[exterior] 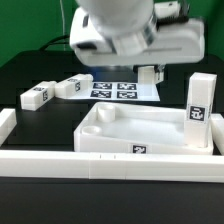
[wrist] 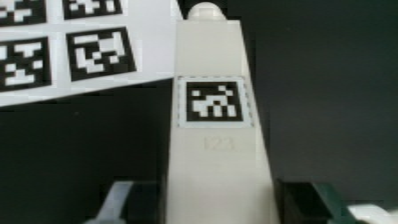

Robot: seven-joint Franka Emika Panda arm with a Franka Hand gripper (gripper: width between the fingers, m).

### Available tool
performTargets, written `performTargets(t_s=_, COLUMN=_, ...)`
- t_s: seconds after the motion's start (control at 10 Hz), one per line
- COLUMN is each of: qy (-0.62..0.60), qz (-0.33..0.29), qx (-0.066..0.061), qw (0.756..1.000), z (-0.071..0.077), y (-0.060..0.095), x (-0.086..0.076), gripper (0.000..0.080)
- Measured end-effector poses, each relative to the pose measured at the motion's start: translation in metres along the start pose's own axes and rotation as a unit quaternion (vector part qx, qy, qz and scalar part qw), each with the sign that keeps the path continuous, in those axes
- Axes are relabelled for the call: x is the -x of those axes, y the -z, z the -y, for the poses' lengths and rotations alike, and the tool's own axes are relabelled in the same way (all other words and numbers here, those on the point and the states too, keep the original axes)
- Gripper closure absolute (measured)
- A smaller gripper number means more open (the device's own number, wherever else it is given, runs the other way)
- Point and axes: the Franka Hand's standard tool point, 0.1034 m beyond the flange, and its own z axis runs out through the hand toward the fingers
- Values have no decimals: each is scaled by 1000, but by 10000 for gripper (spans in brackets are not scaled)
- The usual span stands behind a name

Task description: Assemble desk

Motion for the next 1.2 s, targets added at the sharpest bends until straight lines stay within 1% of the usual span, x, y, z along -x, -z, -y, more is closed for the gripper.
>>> performTargets(t_s=0.1, qy=3, qz=-22, qx=0, qw=1000, z=4, y=9, x=-2, gripper=511)
performTargets(t_s=0.2, qy=7, qz=-59, qx=1, qw=998, z=8, y=15, x=-8, gripper=511)
performTargets(t_s=0.3, qy=7, qz=-85, qx=0, qw=996, z=8, y=14, x=-9, gripper=511)
performTargets(t_s=0.5, qy=8, qz=-146, qx=1, qw=989, z=9, y=17, x=-13, gripper=509)
performTargets(t_s=0.6, qy=10, qz=-188, qx=3, qw=982, z=9, y=20, x=-18, gripper=509)
performTargets(t_s=0.7, qy=12, qz=-231, qx=4, qw=973, z=9, y=23, x=-17, gripper=509)
performTargets(t_s=0.8, qy=26, qz=-247, qx=13, qw=969, z=9, y=36, x=-12, gripper=509)
performTargets(t_s=0.9, qy=35, qz=-287, qx=17, qw=957, z=12, y=56, x=-15, gripper=509)
performTargets(t_s=1.0, qy=33, qz=-319, qx=12, qw=947, z=18, y=74, x=-17, gripper=509)
performTargets(t_s=1.1, qy=19, qz=-359, qx=5, qw=933, z=26, y=79, x=-22, gripper=509)
performTargets(t_s=1.2, qy=25, qz=-387, qx=7, qw=922, z=28, y=77, x=-25, gripper=509)
